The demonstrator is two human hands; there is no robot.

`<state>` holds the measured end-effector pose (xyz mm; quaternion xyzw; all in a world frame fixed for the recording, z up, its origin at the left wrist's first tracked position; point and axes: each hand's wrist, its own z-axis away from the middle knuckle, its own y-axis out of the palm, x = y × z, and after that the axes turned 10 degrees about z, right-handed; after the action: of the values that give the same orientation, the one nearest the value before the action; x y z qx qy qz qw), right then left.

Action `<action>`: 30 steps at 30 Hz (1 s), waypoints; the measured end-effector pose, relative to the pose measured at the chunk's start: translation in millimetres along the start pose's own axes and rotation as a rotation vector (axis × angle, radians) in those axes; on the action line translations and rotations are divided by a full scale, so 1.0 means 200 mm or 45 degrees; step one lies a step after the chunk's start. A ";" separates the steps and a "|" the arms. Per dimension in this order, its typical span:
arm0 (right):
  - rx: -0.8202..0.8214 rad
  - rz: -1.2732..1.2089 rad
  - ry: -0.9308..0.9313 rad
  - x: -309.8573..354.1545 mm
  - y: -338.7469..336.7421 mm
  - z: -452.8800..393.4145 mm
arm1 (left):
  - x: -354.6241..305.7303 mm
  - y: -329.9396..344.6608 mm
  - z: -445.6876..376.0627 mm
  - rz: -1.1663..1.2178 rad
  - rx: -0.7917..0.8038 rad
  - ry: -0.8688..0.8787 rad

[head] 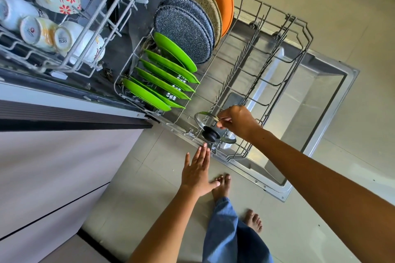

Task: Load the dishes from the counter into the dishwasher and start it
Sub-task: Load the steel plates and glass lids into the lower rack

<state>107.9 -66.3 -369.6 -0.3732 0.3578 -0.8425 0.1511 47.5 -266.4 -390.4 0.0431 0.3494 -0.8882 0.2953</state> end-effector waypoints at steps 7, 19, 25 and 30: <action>-0.016 -0.078 0.018 0.02 0.02 0.03 | -0.03 0.01 0.01 0.007 -0.025 -0.032; -0.108 0.041 -0.038 0.04 -0.02 0.08 | -0.03 0.02 0.00 0.010 -0.053 -0.041; 0.007 0.171 -0.044 0.06 0.07 0.10 | -0.04 0.03 -0.01 0.006 -0.037 -0.058; 0.043 0.330 -0.063 0.09 0.15 0.16 | -0.03 0.03 -0.01 0.001 -0.033 -0.044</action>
<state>119.4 -112.3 -368.1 -0.3420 0.3851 -0.8123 0.2738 55.2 -265.1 -393.0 0.0239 0.3557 -0.8841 0.3020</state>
